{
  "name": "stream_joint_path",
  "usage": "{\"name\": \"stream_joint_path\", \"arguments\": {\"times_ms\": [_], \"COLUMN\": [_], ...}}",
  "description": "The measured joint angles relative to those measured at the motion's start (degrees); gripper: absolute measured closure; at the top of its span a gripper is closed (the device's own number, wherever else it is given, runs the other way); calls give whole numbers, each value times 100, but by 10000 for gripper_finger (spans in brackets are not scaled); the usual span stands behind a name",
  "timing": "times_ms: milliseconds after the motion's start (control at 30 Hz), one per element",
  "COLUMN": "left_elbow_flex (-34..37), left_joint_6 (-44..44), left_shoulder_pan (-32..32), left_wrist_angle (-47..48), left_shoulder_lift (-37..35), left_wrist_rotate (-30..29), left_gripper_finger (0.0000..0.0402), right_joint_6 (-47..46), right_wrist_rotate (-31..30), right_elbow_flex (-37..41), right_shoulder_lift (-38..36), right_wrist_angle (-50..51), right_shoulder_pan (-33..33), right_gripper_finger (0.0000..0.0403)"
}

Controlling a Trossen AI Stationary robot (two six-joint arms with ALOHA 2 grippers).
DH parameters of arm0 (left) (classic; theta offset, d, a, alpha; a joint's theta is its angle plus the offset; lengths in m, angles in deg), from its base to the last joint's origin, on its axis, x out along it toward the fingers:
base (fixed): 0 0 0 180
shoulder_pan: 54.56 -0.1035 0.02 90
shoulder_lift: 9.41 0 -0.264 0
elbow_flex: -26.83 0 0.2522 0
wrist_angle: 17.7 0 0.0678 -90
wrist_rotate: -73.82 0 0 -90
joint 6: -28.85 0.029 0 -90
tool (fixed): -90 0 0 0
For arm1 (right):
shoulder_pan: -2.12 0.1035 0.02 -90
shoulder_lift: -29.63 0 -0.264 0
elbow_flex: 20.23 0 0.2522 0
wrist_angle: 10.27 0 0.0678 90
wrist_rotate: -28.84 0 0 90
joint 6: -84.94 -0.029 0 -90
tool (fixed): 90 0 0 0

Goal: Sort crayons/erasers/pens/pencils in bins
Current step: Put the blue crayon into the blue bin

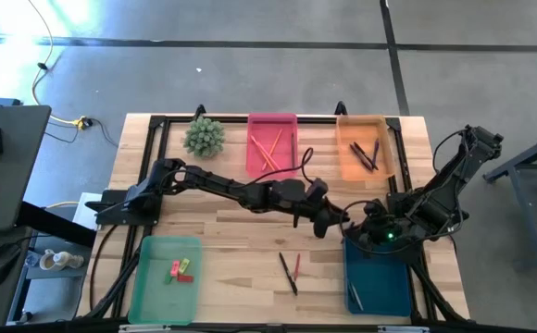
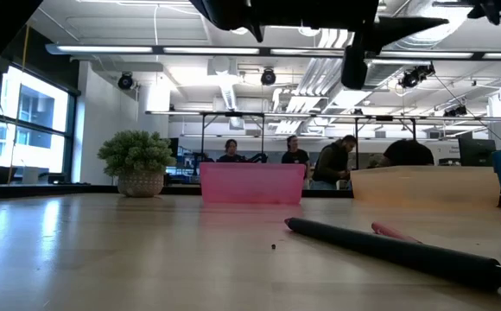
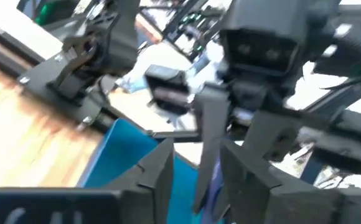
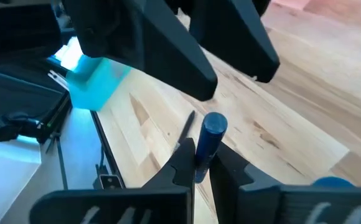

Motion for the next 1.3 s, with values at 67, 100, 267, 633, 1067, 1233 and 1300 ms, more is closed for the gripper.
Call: {"name": "stream_joint_path", "arguments": {"times_ms": [67, 100, 267, 633, 1067, 1233, 1300], "left_elbow_flex": [0, 0, 2, 2, 4, 4, 2], "left_joint_6": [76, 143, 278, 528, 459, 861, 1026], "left_shoulder_pan": [-36, -58, -161, -262, -483, -520, -518], "left_wrist_angle": [208, 329, 846, 967, 1310, 1929, 2171], "left_shoulder_lift": [2, 2, 9, 9, -184, -621, -807], "left_wrist_rotate": [37, 44, 42, 109, 410, 245, 49], "left_gripper_finger": [270, 266, 266, 299, 331, 344, 346], "right_joint_6": [-20, -22, -22, -37, -1348, -1633, -1742], "right_wrist_rotate": [99, 134, 522, 1356, 1364, 1356, 1347], "right_elbow_flex": [0, 0, 0, -2, -7, -7, -7], "right_shoulder_lift": [0, 0, 0, 0, -166, -221, -224], "right_wrist_angle": [66, 98, 357, 1266, 2470, 2690, 2782], "right_shoulder_pan": [0, 0, 0, 74, 983, 1265, 1365], "right_gripper_finger": [393, 392, 392, 392, 392, 392, 392]}}
